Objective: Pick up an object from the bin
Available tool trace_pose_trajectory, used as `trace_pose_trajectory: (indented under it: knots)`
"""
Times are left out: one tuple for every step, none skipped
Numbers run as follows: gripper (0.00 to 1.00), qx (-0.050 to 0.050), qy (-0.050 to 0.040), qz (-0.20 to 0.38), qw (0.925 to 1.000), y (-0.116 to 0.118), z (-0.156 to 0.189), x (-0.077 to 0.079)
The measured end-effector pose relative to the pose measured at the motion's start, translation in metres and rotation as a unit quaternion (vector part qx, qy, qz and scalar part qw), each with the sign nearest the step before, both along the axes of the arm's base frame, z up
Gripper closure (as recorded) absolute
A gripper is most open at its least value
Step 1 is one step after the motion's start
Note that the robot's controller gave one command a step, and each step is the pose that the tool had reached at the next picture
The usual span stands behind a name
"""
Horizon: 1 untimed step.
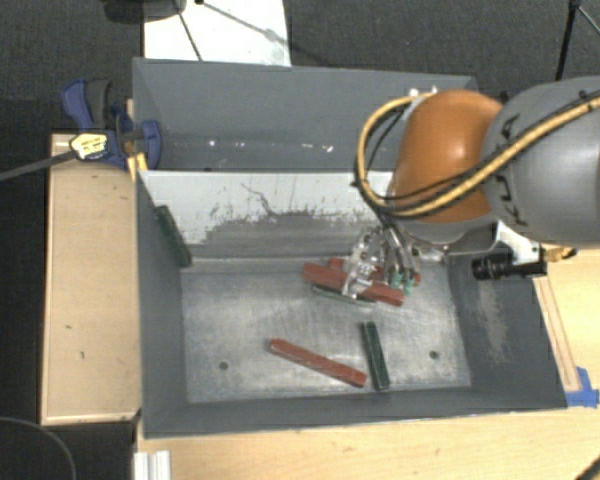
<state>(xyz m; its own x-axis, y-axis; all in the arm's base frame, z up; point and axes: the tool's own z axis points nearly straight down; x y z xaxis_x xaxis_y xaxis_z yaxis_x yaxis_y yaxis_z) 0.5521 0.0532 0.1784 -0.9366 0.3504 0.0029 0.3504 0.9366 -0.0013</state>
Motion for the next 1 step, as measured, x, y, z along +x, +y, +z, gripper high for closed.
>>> trace_pose_trajectory:
  knots:
    - [1.00, 0.000, -0.0076, -0.004, 1.0000, 0.0031, 0.0122, 0.0052]
